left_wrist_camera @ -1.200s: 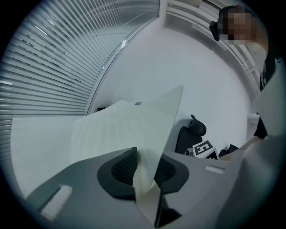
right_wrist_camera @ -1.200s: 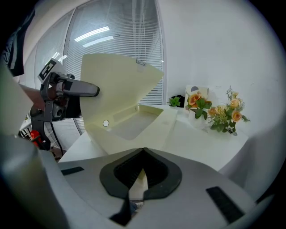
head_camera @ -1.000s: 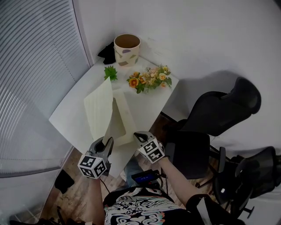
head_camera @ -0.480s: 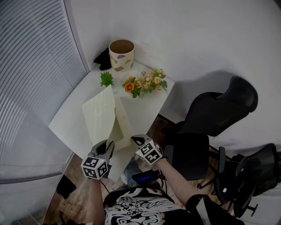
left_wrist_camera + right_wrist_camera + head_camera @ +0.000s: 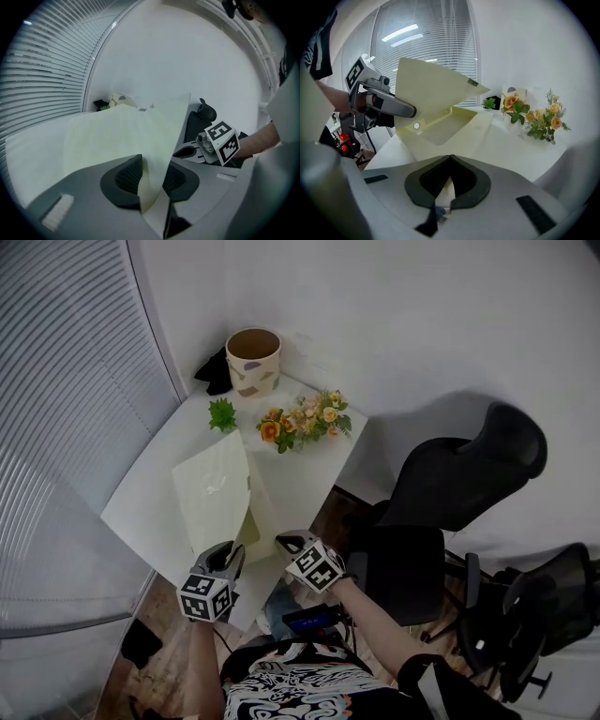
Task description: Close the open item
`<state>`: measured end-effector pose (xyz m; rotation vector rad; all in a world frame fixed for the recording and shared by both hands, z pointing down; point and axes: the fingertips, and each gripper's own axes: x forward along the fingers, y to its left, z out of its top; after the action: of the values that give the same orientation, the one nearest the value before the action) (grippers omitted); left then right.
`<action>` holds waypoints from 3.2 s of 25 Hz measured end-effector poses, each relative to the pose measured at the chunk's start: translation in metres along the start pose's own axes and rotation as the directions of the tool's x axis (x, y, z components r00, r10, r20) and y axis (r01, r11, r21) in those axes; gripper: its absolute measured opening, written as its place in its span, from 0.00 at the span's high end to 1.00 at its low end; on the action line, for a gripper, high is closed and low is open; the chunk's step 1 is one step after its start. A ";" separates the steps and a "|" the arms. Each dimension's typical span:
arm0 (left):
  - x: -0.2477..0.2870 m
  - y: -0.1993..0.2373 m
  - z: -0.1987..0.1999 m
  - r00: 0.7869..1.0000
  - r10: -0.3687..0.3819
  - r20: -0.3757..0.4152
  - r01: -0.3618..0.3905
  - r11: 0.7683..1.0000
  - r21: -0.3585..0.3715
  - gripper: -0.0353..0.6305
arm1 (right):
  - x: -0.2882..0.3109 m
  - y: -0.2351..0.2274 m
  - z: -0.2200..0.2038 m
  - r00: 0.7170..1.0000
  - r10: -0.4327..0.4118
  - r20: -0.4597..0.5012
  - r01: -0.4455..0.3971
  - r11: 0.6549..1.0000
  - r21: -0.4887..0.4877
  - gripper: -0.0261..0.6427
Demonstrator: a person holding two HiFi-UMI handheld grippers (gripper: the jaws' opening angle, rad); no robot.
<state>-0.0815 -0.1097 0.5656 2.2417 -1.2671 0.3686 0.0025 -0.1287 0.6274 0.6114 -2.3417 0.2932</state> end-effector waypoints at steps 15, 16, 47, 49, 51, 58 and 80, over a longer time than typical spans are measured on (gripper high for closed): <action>0.020 -0.003 -0.015 0.989 0.036 -0.144 -0.019 0.993 0.119 0.80 | 0.000 0.000 0.000 1.000 -0.015 0.006 0.015 1.000 0.004 0.96; 0.021 -0.004 -0.016 0.987 0.035 -0.154 -0.016 0.992 0.124 0.80 | 0.000 -0.001 0.000 1.000 -0.016 0.008 0.016 1.000 0.006 0.96; 0.044 -0.015 -0.044 0.908 0.027 -0.418 0.119 0.941 0.318 0.71 | 0.000 0.000 0.000 1.000 -0.012 0.007 0.012 1.000 0.017 0.96; 0.044 -0.016 -0.048 0.894 0.031 -0.446 0.137 0.931 0.339 0.69 | 0.000 0.000 0.001 1.000 -0.010 0.008 0.010 1.000 0.019 0.96; 0.044 -0.017 -0.052 0.876 0.035 -0.482 0.163 0.917 0.364 0.67 | -0.001 0.000 0.002 1.000 -0.009 0.012 0.009 1.000 0.019 0.96; 0.046 -0.021 -0.057 0.830 0.020 -0.558 0.234 0.895 0.380 0.64 | -0.002 0.000 0.002 1.000 -0.006 0.019 0.005 1.000 0.030 0.96; 0.048 -0.020 -0.060 0.804 0.023 -0.594 0.249 0.894 0.371 0.63 | 0.000 -0.001 -0.001 0.999 0.011 0.048 -0.014 0.997 0.071 0.96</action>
<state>-0.0381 -0.1008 0.6308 2.2546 -0.7500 1.2993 0.0035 -0.1296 0.6282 0.6451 -2.3897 0.3736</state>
